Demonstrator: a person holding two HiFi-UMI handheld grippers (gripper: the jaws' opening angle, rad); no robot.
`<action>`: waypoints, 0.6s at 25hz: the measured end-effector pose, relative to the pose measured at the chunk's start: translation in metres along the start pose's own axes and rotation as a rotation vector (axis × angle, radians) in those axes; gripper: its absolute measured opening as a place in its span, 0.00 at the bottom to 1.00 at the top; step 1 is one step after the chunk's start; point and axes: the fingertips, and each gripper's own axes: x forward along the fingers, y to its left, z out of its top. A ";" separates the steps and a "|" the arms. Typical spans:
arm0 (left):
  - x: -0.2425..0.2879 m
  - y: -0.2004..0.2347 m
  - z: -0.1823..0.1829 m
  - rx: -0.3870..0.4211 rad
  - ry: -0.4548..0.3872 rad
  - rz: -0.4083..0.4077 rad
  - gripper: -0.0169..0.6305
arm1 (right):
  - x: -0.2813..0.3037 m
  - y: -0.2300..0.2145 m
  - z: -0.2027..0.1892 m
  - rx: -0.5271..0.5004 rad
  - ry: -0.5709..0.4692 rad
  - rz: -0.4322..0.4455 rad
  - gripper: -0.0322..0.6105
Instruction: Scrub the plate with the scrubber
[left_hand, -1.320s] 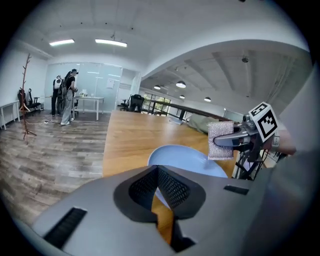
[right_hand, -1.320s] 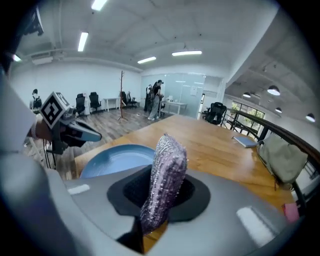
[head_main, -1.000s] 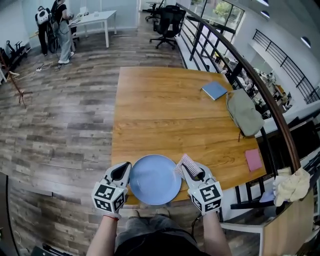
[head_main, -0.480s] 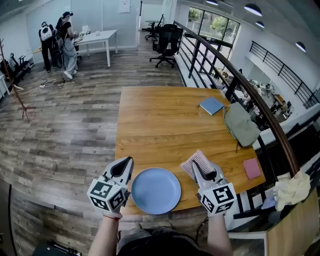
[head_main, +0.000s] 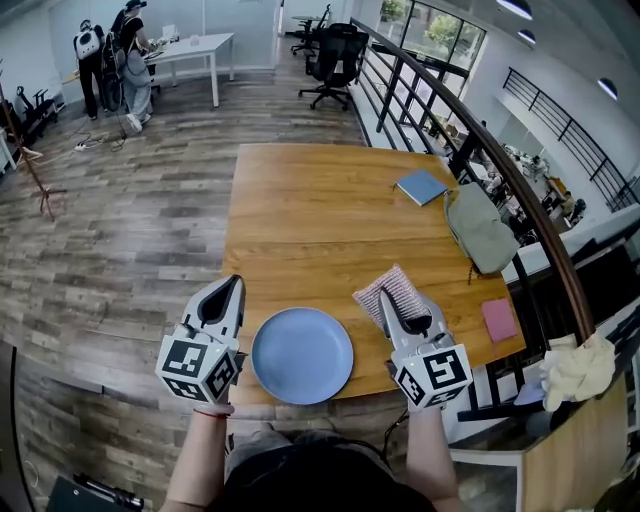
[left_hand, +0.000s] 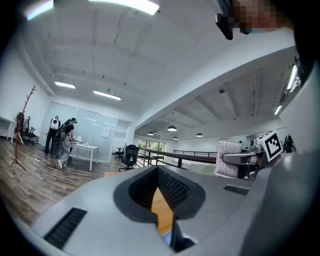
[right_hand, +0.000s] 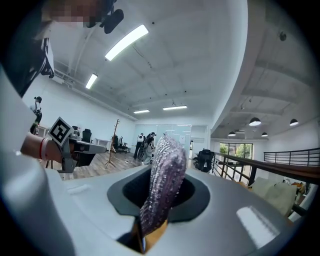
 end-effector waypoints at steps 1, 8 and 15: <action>-0.002 0.001 0.002 0.002 -0.009 0.012 0.02 | 0.000 -0.001 0.001 -0.002 -0.006 0.000 0.17; -0.008 0.003 0.005 0.002 -0.027 0.039 0.02 | 0.003 -0.003 0.008 -0.005 -0.053 0.010 0.17; -0.013 0.012 0.009 0.015 -0.044 0.088 0.02 | 0.010 -0.001 0.011 -0.007 -0.091 0.024 0.17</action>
